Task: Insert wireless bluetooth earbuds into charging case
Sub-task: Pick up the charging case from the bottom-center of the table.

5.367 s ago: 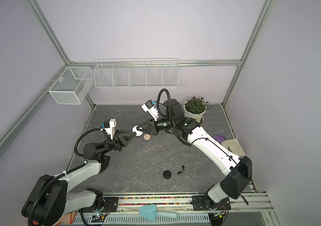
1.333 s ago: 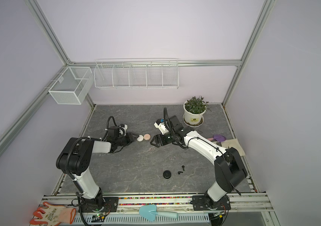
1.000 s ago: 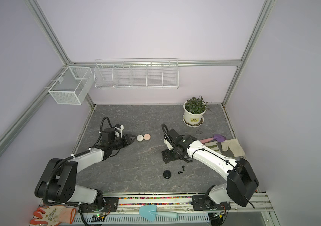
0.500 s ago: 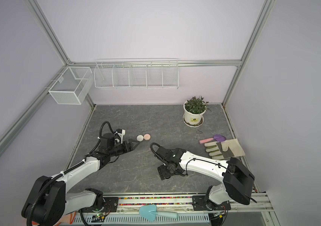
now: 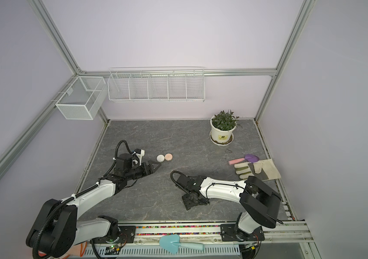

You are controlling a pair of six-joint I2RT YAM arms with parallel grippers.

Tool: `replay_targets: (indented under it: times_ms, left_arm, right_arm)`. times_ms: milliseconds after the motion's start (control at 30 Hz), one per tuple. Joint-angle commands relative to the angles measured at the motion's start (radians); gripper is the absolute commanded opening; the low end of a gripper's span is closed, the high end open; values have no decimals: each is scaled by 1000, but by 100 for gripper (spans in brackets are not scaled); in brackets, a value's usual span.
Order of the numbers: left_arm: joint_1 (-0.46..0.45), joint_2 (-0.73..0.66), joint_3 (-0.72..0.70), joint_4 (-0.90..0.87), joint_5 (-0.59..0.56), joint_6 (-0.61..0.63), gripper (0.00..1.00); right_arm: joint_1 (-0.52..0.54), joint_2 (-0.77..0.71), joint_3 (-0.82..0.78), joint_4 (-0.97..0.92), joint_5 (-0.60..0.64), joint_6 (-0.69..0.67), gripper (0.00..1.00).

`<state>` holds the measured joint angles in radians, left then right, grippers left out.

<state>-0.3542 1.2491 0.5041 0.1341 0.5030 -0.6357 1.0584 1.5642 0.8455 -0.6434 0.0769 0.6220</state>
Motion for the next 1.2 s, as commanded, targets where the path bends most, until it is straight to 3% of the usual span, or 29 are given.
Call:
replay_targets:
  times_ms: [0, 333, 733, 900, 1167]
  left_arm:
    - [-4, 6, 5, 25, 16, -9, 85]
    - [-3, 11, 1, 32, 19, -33, 84]
    - [28, -21, -26, 31, 58, -83, 79]
    - [74, -40, -88, 101, 131, -146, 74]
    - [36, -75, -147, 182, 201, -230, 61]
  right_arm:
    - [4, 42, 6, 45, 33, -29, 66]
    - [6, 38, 60, 42, 56, -76, 45]
    - [-24, 172, 234, 112, 54, -272, 43]
    - [-41, 123, 144, 300, 64, -369, 43]
    - [-101, 42, 9, 619, 8, -516, 42]
